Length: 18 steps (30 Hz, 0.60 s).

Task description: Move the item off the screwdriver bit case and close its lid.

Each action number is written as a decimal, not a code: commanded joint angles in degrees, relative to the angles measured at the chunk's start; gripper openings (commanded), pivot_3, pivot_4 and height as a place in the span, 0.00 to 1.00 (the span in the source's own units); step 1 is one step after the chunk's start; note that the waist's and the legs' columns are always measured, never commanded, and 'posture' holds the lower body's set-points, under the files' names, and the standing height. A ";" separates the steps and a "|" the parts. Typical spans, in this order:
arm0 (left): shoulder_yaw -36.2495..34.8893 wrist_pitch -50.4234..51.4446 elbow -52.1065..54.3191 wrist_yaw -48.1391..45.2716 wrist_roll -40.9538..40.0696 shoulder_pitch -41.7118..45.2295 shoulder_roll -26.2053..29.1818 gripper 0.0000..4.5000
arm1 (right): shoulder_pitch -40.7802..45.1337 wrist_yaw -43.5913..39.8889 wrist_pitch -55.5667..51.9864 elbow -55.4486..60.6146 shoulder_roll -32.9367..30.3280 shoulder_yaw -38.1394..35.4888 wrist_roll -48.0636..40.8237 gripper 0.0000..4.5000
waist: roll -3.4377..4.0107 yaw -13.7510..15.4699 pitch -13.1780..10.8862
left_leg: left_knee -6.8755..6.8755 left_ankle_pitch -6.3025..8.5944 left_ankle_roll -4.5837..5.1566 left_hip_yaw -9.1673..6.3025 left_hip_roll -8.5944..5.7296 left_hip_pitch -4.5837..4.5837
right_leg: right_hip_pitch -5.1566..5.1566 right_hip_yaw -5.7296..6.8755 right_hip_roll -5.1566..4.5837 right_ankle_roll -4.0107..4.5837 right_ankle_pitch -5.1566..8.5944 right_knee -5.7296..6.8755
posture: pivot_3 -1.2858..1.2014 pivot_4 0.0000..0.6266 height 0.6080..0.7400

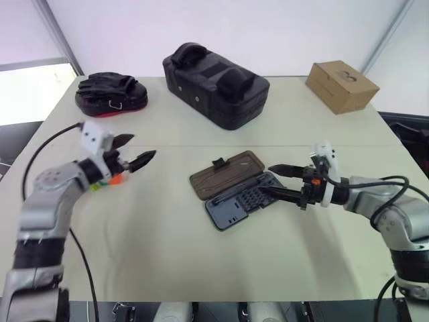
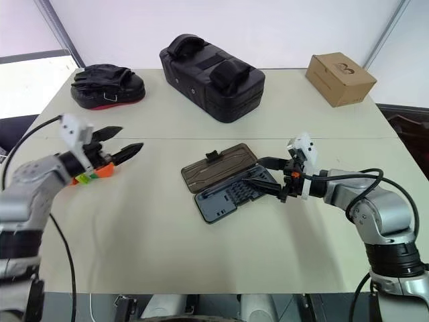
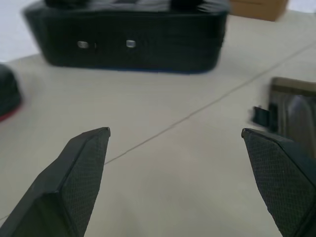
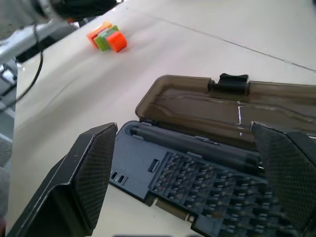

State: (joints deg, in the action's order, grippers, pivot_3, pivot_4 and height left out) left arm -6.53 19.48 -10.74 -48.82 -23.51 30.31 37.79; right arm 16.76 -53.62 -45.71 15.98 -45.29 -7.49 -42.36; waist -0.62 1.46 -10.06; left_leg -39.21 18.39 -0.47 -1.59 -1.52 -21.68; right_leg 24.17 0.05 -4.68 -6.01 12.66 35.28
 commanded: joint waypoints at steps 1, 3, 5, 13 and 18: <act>6.76 -7.60 -13.23 -6.28 6.18 8.93 -2.84 0.99 | -1.92 -1.41 -0.96 5.67 -2.60 -3.08 -2.53 1.00 | -0.06 0.07 0.02 | 0.00 0.00 0.00 0.02 0.01 0.00 | -0.01 0.00 0.00 -0.01 0.00 -0.04 | 0.52 0.24 1.00; 9.42 -12.76 -22.16 -8.19 9.75 13.63 -4.99 0.99 | -3.09 -0.51 -1.59 7.43 -2.93 -4.17 -3.44 1.00 | -0.06 -0.34 0.02 | 0.00 0.01 0.02 -0.01 0.01 0.01 | -0.03 -0.06 -0.02 -0.02 -0.01 -0.10 | 0.52 0.24 1.00; 11.80 -16.88 -33.07 -9.32 13.01 19.77 -8.64 0.99 | -5.02 1.48 -2.37 10.44 -2.65 -5.93 -4.43 1.00 | -0.08 -0.80 0.00 | 0.01 0.04 0.07 0.00 0.01 -0.05 | 0.04 -0.06 -0.02 -0.03 0.00 -0.15 | 0.52 0.24 1.00; 13.76 -23.51 -49.41 -16.29 17.26 28.88 -15.73 0.99 | -14.13 9.06 -5.04 21.35 -1.42 -10.21 -8.57 1.00 | -0.11 -0.96 -0.01 | -0.02 0.05 0.09 -0.03 0.05 -0.39 | 0.40 -0.03 0.01 -0.05 -0.01 -0.08 | 0.52 0.24 1.00; 15.58 -26.39 -51.04 -18.21 20.86 28.44 -17.34 0.99 | -17.71 12.98 -4.95 23.96 -0.27 -11.33 -9.68 1.00 | -0.12 -0.72 -0.02 | -0.07 0.04 0.09 -0.07 0.04 -0.41 | 0.39 -0.03 -0.01 -0.06 -0.01 -0.05 | 0.52 0.24 1.00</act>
State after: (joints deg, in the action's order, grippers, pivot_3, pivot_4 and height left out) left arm 8.78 -4.92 -62.25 -66.44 -3.75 57.89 20.31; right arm -1.28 -41.61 -50.96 37.95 -45.70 -16.85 -50.90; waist -0.74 0.74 -10.08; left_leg -39.29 18.43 -0.37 -1.66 -1.48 -22.11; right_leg 24.56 0.02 -4.68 -6.07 12.65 35.23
